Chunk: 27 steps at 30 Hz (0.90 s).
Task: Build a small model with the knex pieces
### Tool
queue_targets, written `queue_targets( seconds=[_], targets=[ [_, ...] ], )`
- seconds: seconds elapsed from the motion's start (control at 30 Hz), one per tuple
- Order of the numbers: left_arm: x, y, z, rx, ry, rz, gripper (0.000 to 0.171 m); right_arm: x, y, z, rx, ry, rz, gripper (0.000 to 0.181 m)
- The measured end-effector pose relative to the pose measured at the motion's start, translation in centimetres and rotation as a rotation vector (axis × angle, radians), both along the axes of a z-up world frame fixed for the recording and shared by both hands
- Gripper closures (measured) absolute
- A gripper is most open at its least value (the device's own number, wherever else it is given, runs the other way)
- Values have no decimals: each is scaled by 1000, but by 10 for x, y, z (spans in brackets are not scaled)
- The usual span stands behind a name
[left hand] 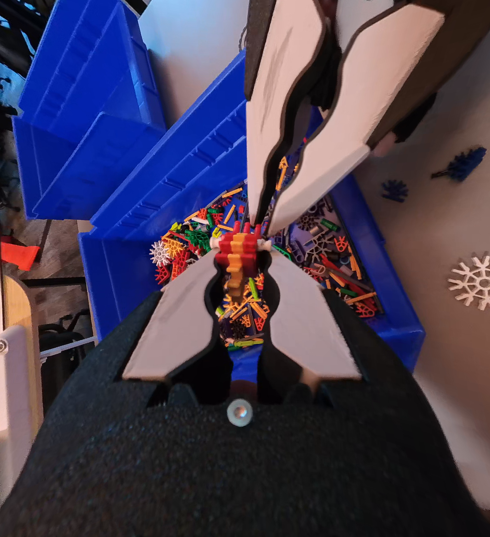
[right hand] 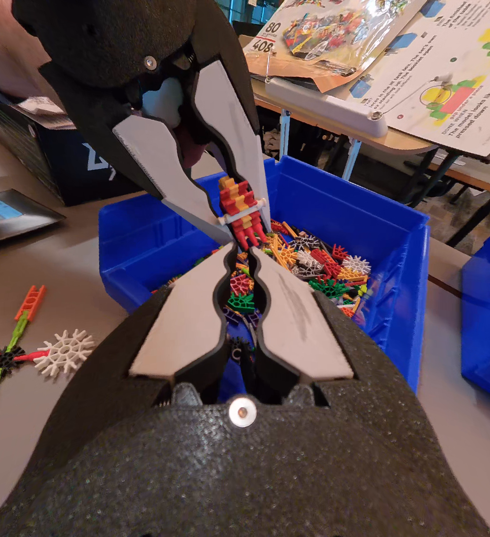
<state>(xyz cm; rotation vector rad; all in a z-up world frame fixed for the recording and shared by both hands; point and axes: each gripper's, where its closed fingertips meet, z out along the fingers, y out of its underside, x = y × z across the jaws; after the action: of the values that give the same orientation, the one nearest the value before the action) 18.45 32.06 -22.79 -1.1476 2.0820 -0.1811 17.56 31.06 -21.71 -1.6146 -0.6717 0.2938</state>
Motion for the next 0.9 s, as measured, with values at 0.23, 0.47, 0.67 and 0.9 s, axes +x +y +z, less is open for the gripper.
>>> queue_targets(
  seconds=[0.23, 0.47, 0.67, 0.9],
  targets=[
    [-4, 1, -9, -4, 17, -29, 154, -3, 3, -8, -5, -62, -7, 181],
    [-2, -5, -8, -61, -9, -68, 155, -6, 3, -9, -6, -46, 20, 181],
    [-4, -10, -1, -156, -52, -80, 155, -7, -1, -2, 16, 10, 52, 181],
    [-4, -14, 4, -252, -101, -96, 155, -7, -4, 5, 25, 64, 81, 181]
  ],
)
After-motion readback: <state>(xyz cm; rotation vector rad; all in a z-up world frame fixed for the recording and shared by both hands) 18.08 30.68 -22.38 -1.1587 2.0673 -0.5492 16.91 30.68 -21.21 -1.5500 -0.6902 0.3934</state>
